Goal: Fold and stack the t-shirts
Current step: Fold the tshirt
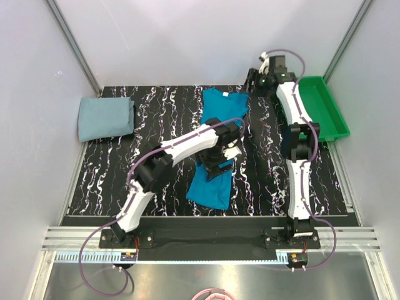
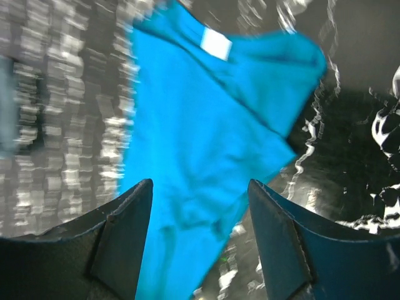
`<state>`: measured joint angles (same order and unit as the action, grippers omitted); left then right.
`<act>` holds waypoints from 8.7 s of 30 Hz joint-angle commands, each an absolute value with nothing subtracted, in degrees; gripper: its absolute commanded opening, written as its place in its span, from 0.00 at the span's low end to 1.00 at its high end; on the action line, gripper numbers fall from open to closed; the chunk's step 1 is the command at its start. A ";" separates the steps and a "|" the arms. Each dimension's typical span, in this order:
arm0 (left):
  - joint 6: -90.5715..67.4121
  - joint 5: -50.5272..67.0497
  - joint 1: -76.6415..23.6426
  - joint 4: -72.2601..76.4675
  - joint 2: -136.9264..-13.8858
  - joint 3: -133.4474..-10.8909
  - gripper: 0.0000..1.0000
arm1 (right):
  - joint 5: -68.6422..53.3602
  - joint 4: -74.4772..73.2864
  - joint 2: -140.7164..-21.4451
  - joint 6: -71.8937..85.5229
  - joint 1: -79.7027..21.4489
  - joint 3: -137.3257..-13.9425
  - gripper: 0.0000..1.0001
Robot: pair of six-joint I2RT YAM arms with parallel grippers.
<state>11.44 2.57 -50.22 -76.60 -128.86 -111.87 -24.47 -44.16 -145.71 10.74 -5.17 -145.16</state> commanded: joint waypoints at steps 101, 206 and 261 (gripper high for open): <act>-19.42 44.21 -30.23 -43.59 -106.69 -69.17 0.68 | -45.08 -41.84 -97.82 30.59 -5.88 -55.72 0.62; -22.15 38.32 -32.70 -40.25 -104.85 -62.14 0.00 | -19.78 -51.24 -98.80 21.62 -26.11 -61.52 0.00; -4.75 17.94 -22.85 -46.32 -135.35 -127.26 0.00 | -14.86 -38.76 -126.20 8.35 -13.36 -111.70 0.00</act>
<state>-6.22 21.39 -23.51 -48.97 -133.58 -124.18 -16.88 -40.77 -123.92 10.33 -13.65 -108.62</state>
